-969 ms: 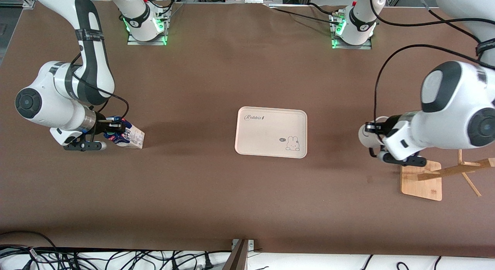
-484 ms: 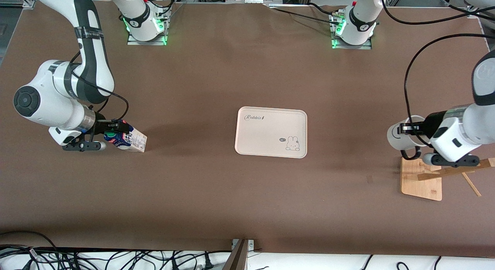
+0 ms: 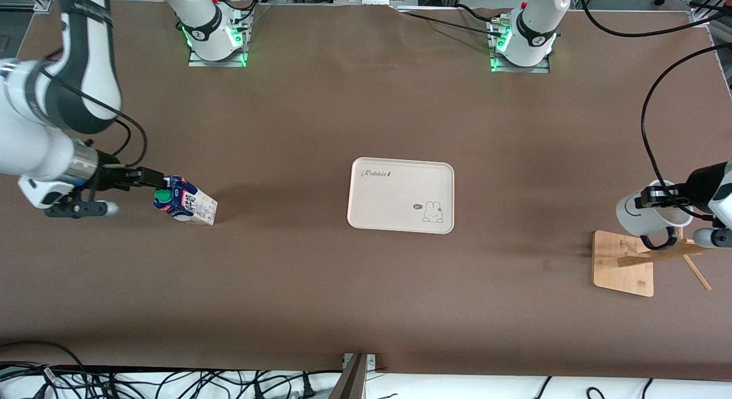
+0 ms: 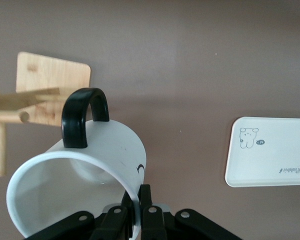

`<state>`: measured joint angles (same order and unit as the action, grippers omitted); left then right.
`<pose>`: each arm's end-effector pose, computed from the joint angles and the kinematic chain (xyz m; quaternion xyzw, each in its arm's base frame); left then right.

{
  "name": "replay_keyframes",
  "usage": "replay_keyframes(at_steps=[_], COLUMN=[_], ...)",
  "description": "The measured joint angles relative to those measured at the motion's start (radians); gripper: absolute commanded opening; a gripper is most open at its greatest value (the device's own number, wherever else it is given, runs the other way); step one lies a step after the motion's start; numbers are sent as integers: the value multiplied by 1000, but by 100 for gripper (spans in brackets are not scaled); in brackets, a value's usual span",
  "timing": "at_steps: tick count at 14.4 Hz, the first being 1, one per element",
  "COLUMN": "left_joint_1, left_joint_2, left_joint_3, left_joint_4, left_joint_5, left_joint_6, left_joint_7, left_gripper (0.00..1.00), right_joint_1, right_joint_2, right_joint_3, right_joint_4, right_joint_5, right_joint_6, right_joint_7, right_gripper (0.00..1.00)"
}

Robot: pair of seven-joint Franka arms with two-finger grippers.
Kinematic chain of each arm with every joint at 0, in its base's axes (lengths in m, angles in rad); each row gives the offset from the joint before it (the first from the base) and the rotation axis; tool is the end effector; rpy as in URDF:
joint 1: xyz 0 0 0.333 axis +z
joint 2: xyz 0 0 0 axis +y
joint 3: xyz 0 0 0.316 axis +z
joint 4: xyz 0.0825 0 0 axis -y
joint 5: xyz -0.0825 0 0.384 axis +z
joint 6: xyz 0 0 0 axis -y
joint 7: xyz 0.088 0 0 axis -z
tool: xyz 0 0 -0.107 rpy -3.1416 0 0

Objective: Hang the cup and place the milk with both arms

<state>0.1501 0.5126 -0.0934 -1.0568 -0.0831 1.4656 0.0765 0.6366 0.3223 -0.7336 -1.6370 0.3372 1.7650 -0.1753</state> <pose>0.6852 0.0469 0.5373 0.9966 -0.0073 -0.0460 0.0678 0.6262 0.0132 0.4606 -0.9970 -0.0045 0.0446 0.0626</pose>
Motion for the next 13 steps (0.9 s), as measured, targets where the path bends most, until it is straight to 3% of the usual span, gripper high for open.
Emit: replay_keyframes(at_steps=[4, 7, 13], left_joint_1=[9, 28, 63], left_joint_2=[6, 16, 36], left_joint_3=[3, 3, 3], left_joint_4=[0, 0, -4], left_joint_5=[0, -2, -3], left_joint_6=[57, 57, 40], left_joint_7=[67, 93, 117], left_gripper=[0, 0, 0], right_joint_1=[-8, -8, -10], right_joint_2=[-5, -3, -3], right_joint_3=[-38, -61, -129], right_joint_4=[130, 161, 175], right_joint_5=[-70, -124, -127], right_joint_6=[-95, -119, -128], right_joint_7=[0, 0, 0], right_gripper=[100, 100, 100])
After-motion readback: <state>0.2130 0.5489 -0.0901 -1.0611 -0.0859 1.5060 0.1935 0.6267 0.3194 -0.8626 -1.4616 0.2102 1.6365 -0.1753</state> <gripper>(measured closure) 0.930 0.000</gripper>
